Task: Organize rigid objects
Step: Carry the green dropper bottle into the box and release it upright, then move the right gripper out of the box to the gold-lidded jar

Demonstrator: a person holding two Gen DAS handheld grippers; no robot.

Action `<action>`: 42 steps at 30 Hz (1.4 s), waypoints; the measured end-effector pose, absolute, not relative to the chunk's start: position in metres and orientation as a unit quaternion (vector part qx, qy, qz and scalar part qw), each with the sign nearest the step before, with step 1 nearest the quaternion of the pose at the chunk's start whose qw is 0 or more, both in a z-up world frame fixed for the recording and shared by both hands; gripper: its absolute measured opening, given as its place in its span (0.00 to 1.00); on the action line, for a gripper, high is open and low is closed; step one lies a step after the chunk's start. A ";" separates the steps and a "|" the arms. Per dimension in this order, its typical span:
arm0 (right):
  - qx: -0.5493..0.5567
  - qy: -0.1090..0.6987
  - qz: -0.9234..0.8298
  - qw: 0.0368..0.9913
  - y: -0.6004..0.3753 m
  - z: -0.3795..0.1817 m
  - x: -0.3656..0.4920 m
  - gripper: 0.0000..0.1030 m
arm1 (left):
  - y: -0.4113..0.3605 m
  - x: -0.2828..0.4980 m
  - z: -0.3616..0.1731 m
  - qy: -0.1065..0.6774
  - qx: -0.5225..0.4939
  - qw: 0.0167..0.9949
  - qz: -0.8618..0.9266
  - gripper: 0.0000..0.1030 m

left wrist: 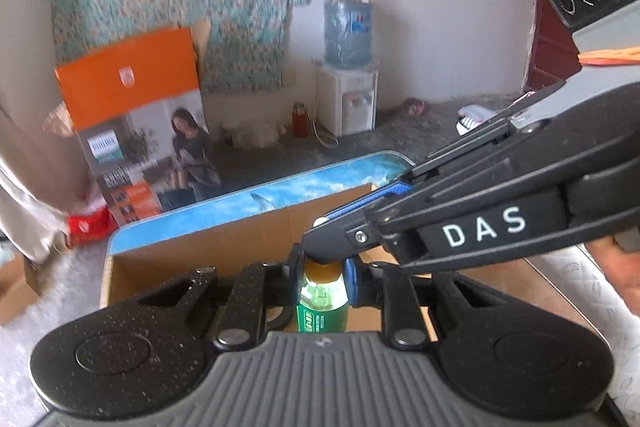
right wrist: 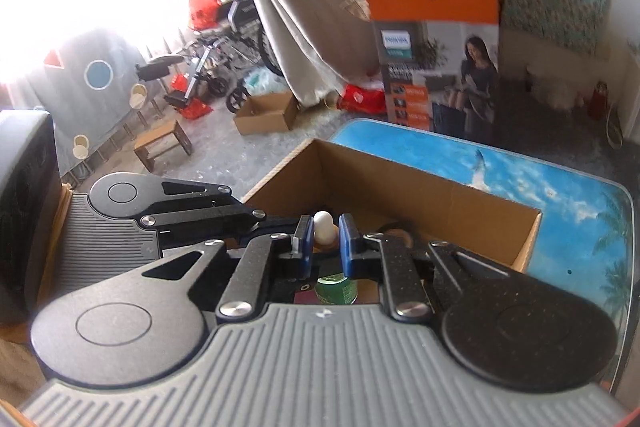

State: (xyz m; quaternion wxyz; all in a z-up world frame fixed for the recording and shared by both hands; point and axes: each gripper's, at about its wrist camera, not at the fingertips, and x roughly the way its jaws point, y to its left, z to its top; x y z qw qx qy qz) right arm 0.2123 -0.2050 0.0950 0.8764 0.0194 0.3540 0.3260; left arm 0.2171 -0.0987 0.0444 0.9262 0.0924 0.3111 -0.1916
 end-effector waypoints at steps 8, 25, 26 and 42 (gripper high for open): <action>0.039 0.413 0.304 0.858 -0.221 0.036 0.307 0.09 | -0.112 0.298 -0.005 0.378 0.075 0.904 -0.184 0.20; 0.013 0.444 0.286 0.849 -0.209 -0.018 0.353 0.15 | -0.119 0.318 -0.027 0.415 0.074 0.889 -0.176 0.40; 0.013 0.443 0.286 0.850 -0.208 -0.017 0.352 0.17 | -0.118 0.314 -0.023 0.414 0.072 0.890 -0.177 0.43; 0.123 0.306 0.305 0.893 -0.267 0.091 0.189 0.41 | -0.053 0.154 0.053 0.347 0.065 0.921 -0.163 0.85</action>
